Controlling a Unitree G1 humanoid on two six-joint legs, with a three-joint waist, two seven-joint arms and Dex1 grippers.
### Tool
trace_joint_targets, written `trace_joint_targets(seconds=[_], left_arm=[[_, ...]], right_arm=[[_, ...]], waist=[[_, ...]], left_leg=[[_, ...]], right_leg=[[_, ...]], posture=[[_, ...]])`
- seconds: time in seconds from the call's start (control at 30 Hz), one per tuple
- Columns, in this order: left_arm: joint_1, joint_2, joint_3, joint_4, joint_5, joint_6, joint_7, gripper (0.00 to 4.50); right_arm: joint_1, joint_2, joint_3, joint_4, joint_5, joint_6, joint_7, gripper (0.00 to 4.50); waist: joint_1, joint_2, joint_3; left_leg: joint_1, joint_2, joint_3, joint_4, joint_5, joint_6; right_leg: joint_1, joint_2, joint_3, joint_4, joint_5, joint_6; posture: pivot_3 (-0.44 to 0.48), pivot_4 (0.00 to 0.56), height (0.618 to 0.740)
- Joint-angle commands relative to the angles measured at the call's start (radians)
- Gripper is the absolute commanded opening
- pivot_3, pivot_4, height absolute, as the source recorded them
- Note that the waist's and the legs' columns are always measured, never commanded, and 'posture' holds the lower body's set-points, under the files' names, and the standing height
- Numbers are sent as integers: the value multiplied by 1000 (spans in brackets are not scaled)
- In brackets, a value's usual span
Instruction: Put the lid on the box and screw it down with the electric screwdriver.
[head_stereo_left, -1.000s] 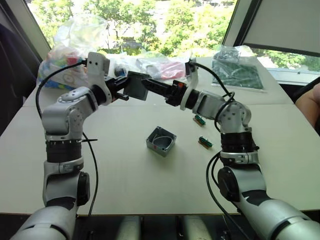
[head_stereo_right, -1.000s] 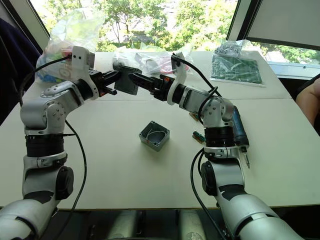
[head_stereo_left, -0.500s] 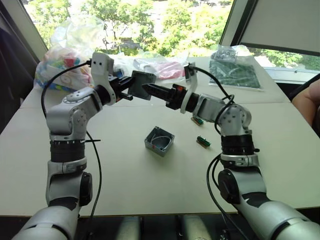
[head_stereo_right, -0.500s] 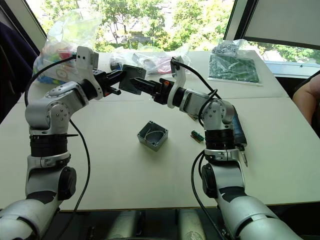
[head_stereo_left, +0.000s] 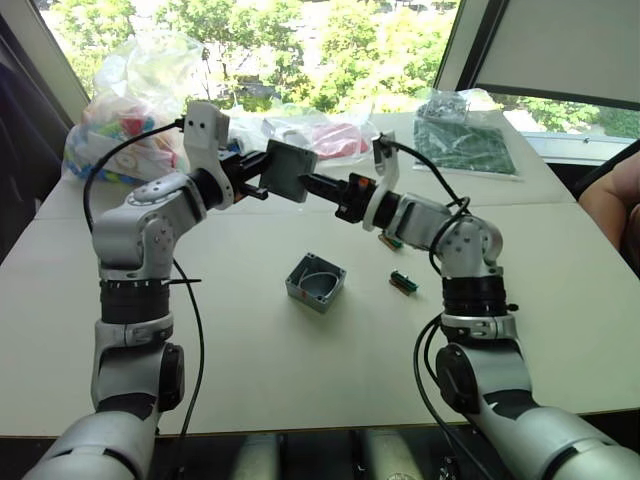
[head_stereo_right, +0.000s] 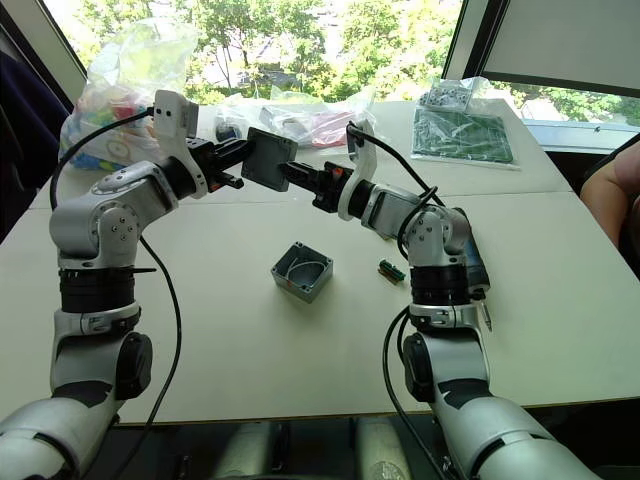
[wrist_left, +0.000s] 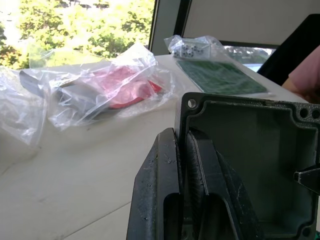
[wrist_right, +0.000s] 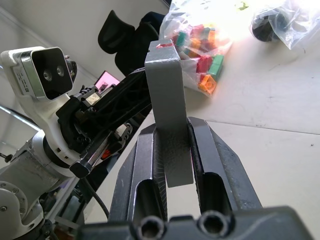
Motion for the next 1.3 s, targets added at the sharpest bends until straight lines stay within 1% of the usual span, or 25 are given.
trace_joint_targets(seconds=[0.03,0.07,0.13,0.17,0.23,0.27,0.43,0.47,0.53,0.6,0.63,0.67,0.7,0.73,0.8,0.83,0.9,0.97,1.03,1.07,1.1,1.13,1.23,1.27,1.3], left_arm=[[-1,13,24,-64,-78,23,-40,1686],[5,22,27,-73,-87,32,-45,2175],[13,31,36,-89,-110,48,-50,2878],[12,31,52,-92,-129,58,-44,3231],[10,32,88,-103,-179,82,-42,4078],[4,34,122,-105,-219,105,-35,4453],[-6,59,213,-115,-361,195,-14,4453],[-12,67,246,-104,-396,217,2,4453],[-29,88,313,-60,-444,240,38,4453],[-44,91,346,-28,-473,237,71,3968],[-48,87,348,-23,-485,234,80,3848],[-54,77,355,-15,-497,227,96,3386],[-64,63,367,-1,-509,216,117,3034],[-71,53,373,11,-512,204,130,2653],[-72,46,363,18,-514,196,137,1922],[-69,42,352,19,-514,195,136,1571],[-52,31,305,12,-504,198,125,857],[-32,30,245,4,-486,204,106,84],[13,60,76,-26,-410,195,12,84],[30,72,10,-34,-377,183,-24,84],[39,81,-31,-36,-356,169,-51,84],[43,87,-49,-35,-345,158,-65,84],[65,102,-174,-27,-236,50,-153,84],[81,103,-213,-20,-192,-9,-189,84],[91,104,-234,-12,-164,-50,-214,84]], right_arm=[[-10,20,-11,-75,49,6,11,205],[-6,22,-13,-81,51,8,8,205],[0,24,-17,-89,52,13,0,205],[3,24,-18,-91,52,15,-4,205],[8,24,-18,-93,48,11,-12,205],[9,22,-18,-92,43,7,-15,205],[10,11,-24,-85,24,-20,-30,205],[11,3,-27,-85,0,-59,-37,205],[36,-68,25,-124,-131,-205,-12,205],[107,-189,134,-211,-337,-427,37,205],[146,-247,196,-243,-437,-541,66,205],[189,-297,250,-267,-528,-670,99,205],[232,-344,293,-282,-608,-774,114,205],[270,-373,314,-290,-662,-851,119,205],[327,-381,306,-299,-693,-921,103,205],[355,-394,311,-297,-736,-990,94,205],[421,-442,347,-302,-868,-1176,76,205],[463,-472,373,-306,-974,-1310,47,205],[503,-518,436,-289,-1172,-1461,-31,205],[517,-528,458,-275,-1241,-1520,-58,205],[523,-532,471,-260,-1286,-1561,-82,205],[525,-531,473,-249,-1305,-1584,-96,205],[532,-523,504,-210,-1435,-1634,-175,205],[529,-518,515,-192,-1490,-1645,-212,205],[524,-514,522,-179,-1525,-1653,-238,205]], waist=[[1,0,0],[0,0,0],[0,0,0],[1,0,0],[1,0,0],[1,0,0],[-1,0,0],[0,0,0],[0,0,0],[5,0,0],[10,0,0],[12,0,0],[11,-1,0],[8,-1,0],[1,-3,1],[-3,-3,1],[-2,-3,1],[1,-3,1],[0,-4,2],[3,-4,1],[4,-4,1],[5,-4,1],[4,-5,2],[3,-5,2],[3,-5,2]], left_leg=[[0,0,0,0,0,0],[0,0,0,0,0,0],[0,0,0,0,0,0],[0,0,0,0,0,0],[0,0,0,0,0,0],[0,0,0,0,0,0],[0,0,0,0,0,0],[0,0,-1,0,0,0],[0,0,-1,0,0,0],[0,0,-1,0,0,0],[0,-1,-1,0,0,0],[0,-1,-1,0,0,0],[-1,-2,0,0,0,0],[-1,-2,0,0,0,0],[0,-2,1,0,0,0],[0,-2,0,0,0,-1],[1,-1,1,-1,1,-3],[1,-1,0,-1,2,-4],[1,-1,0,-1,3,-5],[2,-1,0,-1,4,-6],[3,-1,0,-1,4,-6],[3,-1,0,-1,4,-6],[2,-1,0,0,4,-6],[2,-1,0,0,4,-6],[2,-1,0,0,4,-6]], right_leg=[[0,0,0,0,0,0],[0,0,0,0,0,0],[0,0,0,0,0,0],[0,0,0,0,0,0],[0,0,0,0,0,0],[0,0,0,0,0,0],[0,0,0,0,0,0],[0,0,0,0,0,0],[0,0,0,0,0,0],[0,0,0,0,0,0],[0,0,0,-1,0,0],[1,-1,0,-1,-1,1],[1,-1,0,-2,-1,2],[2,-2,0,-3,-1,2],[2,-2,0,-3,-1,2],[2,-1,0,-3,-1,2],[1,-1,1,-2,-1,2],[1,0,1,-1,-1,2],[1,0,1,-2,-1,2],[2,0,1,-2,0,1],[4,0,1,-2,0,1],[4,0,1,-2,0,1],[4,0,1,-3,0,0],[4,0,1,-3,0,0],[4,0,2,-3,0,0]], posture=[[0,150,740],[0,150,740],[0,150,740],[0,150,740],[0,150,740],[0,150,740],[0,150,740],[0,150,740],[0,150,740],[0,150,740],[0,150,740],[0,150,740],[0,150,740],[0,150,740],[0,150,740],[0,150,740],[0,150,740],[0,150,740],[0,150,740],[0,150,740],[0,150,740],[0,150,740],[0,150,740],[0,150,740],[0,150,740]])
